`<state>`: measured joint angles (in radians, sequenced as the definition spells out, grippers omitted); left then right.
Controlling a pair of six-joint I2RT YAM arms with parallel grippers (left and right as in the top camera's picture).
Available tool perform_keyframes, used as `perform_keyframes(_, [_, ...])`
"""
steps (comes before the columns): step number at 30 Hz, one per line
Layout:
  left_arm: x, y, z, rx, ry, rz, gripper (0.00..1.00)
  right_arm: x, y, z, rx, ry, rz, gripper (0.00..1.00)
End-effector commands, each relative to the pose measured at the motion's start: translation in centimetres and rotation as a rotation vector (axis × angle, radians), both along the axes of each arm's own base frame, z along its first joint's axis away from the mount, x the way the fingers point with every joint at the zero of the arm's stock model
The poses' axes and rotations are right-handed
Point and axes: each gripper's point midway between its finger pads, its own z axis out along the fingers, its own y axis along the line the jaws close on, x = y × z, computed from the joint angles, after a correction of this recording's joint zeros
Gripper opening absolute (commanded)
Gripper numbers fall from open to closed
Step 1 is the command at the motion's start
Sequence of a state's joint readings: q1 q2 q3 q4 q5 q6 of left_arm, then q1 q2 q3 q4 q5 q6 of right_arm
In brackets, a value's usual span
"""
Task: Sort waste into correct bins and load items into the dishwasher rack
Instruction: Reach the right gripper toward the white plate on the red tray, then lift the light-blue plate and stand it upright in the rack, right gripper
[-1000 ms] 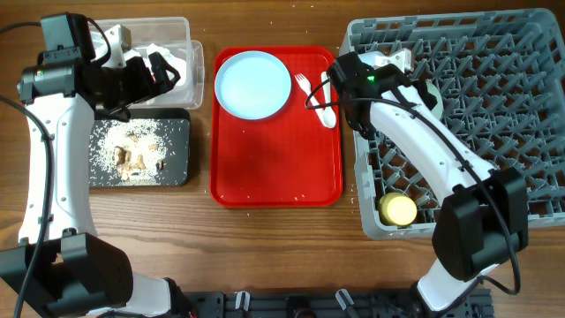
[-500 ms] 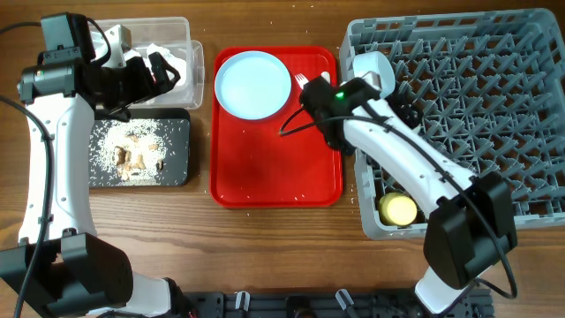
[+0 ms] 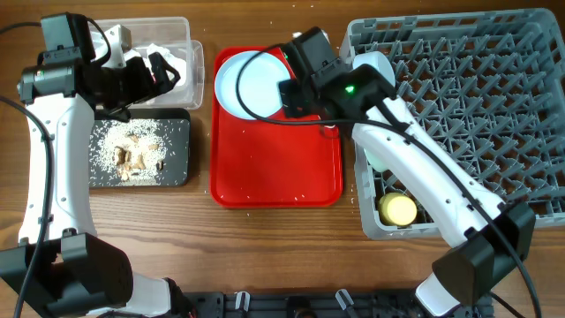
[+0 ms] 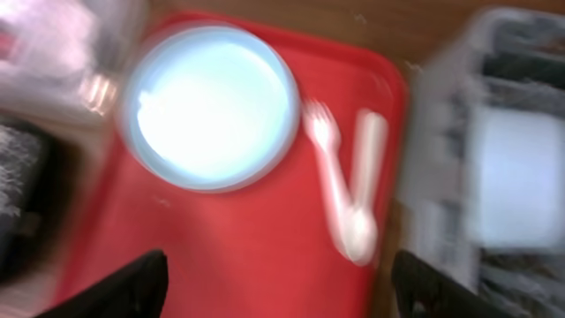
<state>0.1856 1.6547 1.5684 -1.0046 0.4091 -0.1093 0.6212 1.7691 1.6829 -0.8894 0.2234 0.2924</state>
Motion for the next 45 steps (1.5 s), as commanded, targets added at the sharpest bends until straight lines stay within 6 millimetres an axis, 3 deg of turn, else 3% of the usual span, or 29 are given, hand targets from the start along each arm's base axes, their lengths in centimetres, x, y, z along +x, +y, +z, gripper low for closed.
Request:
perform_keyframes(1, [0.1,0.4,0.4,0.013,-0.017,-0.005,1.0,0.5,4.6,-3.9,0.275,0.114,-0.061,0.77])
perform_keyframes(4, [0.1,0.4,0.4,0.013,-0.017,-0.005,1.0,2.1,5.7,-9.4,0.306,0.185,-0.18,0.72])
perform_keyframes(9, [0.1,0.4,0.4,0.013,-0.017,-0.005,1.0,2.8,6.1,-18.1,0.261,0.286,-0.271,0.67])
perform_keyframes(16, [0.1,0.4,0.4,0.013,-0.017,-0.005,1.0,4.1,6.0,-20.6,0.263,0.255,-0.334,0.6])
perform_keyframes(19, [0.1,0.4,0.4,0.013,-0.017,-0.005,1.0,3.5,5.1,-21.8,0.213,0.278,-0.353,0.43])
perform_keyframes(23, [0.1,0.4,0.4,0.013,-0.017,-0.005,1.0,2.7,4.4,-22.2,0.173,0.304,-0.365,0.38])
perform_keyframes(26, [0.1,0.4,0.4,0.013,-0.017,-0.005,1.0,1.3,3.6,-21.7,0.11,0.374,-0.364,0.19])
perform_keyframes(28, [0.1,0.4,0.4,0.013,-0.017,-0.005,1.0,0.4,2.9,-20.5,0.048,0.411,-0.331,0.05])
perform_keyframes(33, [0.1,0.4,0.4,0.013,-0.017,-0.005,1.0,-0.4,2.0,-18.3,0.002,0.427,-0.272,0.04])
perform_keyframes(36, [0.1,0.4,0.4,0.013,-0.017,-0.005,1.0,-0.7,3.1,-16.8,0.042,0.435,-0.185,0.04])
perform_keyframes(38, [0.1,0.4,0.4,0.013,-0.017,-0.005,1.0,0.0,3.5,-12.9,0.067,0.359,-0.111,0.04])
perform_keyframes(39, [0.1,0.4,0.4,0.013,-0.017,-0.005,1.0,0.4,3.1,-9.5,0.081,0.29,-0.086,0.04])
perform_keyframes(41, [0.1,0.4,0.4,0.013,-0.017,-0.005,1.0,0.9,0.5,-2.6,0.072,0.126,-0.094,0.04])
perform_keyframes(42, [0.1,0.4,0.4,0.013,-0.017,-0.005,1.0,1.0,-1.1,0.2,0.058,0.051,-0.11,0.04])
perform_keyframes(43, [0.1,0.4,0.4,0.013,-0.017,-0.005,1.0,0.8,-3.9,4.1,0.027,-0.055,-0.163,0.04])
perform_keyframes(45, [0.1,0.4,0.4,0.013,-0.017,-0.005,1.0,-0.2,-9.7,10.0,-0.087,-0.231,-0.27,0.04])
